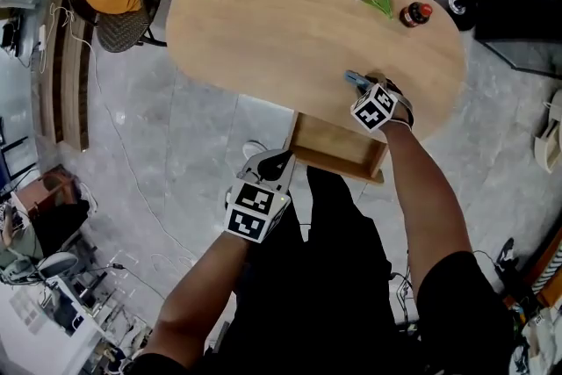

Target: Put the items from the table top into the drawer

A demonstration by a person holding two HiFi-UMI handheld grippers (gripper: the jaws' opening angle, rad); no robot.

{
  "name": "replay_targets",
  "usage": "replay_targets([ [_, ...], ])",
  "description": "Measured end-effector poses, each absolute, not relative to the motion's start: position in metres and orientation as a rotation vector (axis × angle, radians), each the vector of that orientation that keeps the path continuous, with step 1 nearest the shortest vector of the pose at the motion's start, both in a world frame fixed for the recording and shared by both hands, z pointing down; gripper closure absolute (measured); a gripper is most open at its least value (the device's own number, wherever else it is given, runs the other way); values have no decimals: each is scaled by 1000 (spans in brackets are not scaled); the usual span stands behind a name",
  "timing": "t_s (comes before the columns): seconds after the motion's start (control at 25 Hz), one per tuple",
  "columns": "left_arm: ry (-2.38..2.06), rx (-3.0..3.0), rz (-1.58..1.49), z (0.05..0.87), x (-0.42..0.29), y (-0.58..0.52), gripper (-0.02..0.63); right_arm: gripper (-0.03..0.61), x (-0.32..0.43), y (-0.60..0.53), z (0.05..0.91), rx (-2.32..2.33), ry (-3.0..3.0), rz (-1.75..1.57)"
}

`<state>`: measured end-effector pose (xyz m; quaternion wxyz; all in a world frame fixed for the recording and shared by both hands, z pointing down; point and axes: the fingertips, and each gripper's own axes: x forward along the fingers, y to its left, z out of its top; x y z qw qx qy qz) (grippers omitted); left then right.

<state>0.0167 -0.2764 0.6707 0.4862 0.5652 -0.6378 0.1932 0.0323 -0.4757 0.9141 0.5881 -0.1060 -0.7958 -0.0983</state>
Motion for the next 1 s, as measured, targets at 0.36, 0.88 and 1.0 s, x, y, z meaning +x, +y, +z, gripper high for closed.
replay_targets([
  [0.36,-1552,1352,431,676,18,-271,612,443,33,-473,933,-292,-1781,-221],
  [0.88,-1516,1378,460,686,14,-264,612,459,68,-436,891,-189,-1922,-124],
  [1.0,-1497,1385,474,690,17,-259,612,459,91,-397,884,-230,-1937,-149],
])
